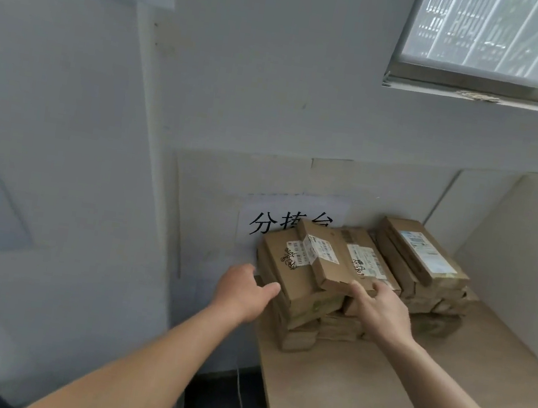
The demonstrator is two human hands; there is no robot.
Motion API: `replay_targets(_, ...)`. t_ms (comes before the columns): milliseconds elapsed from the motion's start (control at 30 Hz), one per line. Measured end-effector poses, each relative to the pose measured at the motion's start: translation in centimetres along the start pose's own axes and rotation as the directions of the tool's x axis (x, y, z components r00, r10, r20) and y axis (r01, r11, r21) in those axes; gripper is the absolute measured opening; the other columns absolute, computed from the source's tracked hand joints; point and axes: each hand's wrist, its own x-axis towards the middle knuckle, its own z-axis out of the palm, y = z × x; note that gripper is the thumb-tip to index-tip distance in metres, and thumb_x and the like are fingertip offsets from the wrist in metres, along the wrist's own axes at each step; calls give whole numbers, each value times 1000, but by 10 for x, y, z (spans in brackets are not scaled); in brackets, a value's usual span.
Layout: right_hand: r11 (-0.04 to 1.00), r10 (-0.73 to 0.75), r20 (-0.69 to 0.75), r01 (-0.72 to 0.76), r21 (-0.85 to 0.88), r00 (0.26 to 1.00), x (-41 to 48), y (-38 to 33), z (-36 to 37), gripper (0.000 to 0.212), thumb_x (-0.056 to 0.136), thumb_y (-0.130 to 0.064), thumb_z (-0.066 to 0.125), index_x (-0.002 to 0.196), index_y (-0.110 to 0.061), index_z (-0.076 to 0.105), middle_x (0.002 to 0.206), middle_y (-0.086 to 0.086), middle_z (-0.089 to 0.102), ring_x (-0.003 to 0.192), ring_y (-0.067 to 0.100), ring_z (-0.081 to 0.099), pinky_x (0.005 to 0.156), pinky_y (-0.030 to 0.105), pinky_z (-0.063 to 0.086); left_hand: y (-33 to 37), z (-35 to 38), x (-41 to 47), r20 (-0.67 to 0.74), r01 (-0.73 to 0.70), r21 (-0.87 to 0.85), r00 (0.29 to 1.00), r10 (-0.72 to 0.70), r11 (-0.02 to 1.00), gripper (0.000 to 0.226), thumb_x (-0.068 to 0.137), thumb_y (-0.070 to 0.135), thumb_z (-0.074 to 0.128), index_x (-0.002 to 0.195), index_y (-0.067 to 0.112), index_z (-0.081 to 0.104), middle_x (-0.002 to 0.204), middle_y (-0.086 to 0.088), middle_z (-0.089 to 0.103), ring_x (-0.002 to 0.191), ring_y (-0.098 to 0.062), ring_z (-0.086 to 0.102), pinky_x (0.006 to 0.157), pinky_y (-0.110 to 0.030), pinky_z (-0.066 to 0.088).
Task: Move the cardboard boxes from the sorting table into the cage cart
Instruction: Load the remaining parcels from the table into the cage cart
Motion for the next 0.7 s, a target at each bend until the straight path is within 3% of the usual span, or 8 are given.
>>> replay_targets(133, 991, 124, -7, -124, 59, 992, 20, 2, 14, 68, 98, -55, 51, 147, -9, 47, 141, 15, 58, 131, 36, 50, 102, 41, 42, 0, 16, 31, 74, 54, -65, 996, -49, 996, 62, 92, 46, 67, 139, 8, 55, 136, -7, 61, 125, -25, 57, 91, -26, 43)
replay_targets(233, 974, 206, -4, -204, 100, 979, 32, 1, 23, 68, 98, -55, 51, 145, -7, 48, 139, 16, 57, 130, 37, 50, 102, 42, 42, -1, 30, 51, 135, 100, -114, 987, -84, 988, 70, 87, 51, 69, 142, 10, 52, 135, -5, 60, 117, -27, 61, 96, -36, 53)
replay_targets(333, 956, 254, -5, -250, 155, 967, 41, 2, 29, 73, 95, -60, 51, 146, -7, 47, 141, 15, 56, 130, 37, 50, 105, 45, 44, 3, 40, 62, 176, 106, -141, 981, -80, 984, 41, 90, 41, 70, 120, 18, 58, 108, 3, 60, 92, -20, 61, 83, -36, 57)
replay_targets(400, 948, 272, -11, -266, 178, 962, 46, 2, 31, 77, 92, -62, 53, 147, -8, 47, 140, 15, 56, 128, 37, 52, 103, 49, 48, 4, 46, 67, 191, 90, -161, 980, -58, 983, 31, 90, 38, 72, 111, 23, 56, 112, 6, 62, 92, -15, 56, 81, -30, 52)
replay_targets(533, 939, 296, 0, -291, 186, 955, 49, -2, 33, 77, 88, -61, 59, 144, -9, 49, 135, 13, 59, 123, 35, 55, 100, 48, 50, 2, 60, 77, 185, 83, -184, 982, -49, 979, 40, 81, 42, 75, 112, 20, 66, 116, 0, 67, 96, -15, 63, 81, -28, 50)
replay_targets(700, 902, 322, 42, -320, 289, 946, 59, 6, 43, 85, 55, -73, 61, 115, -14, 62, 103, 5, 68, 96, 28, 67, 84, 51, 60, -2, 71, 83, 177, 100, -204, 982, -63, 974, 52, 73, 49, 73, 115, 20, 64, 114, 0, 66, 99, -19, 64, 91, -39, 56)
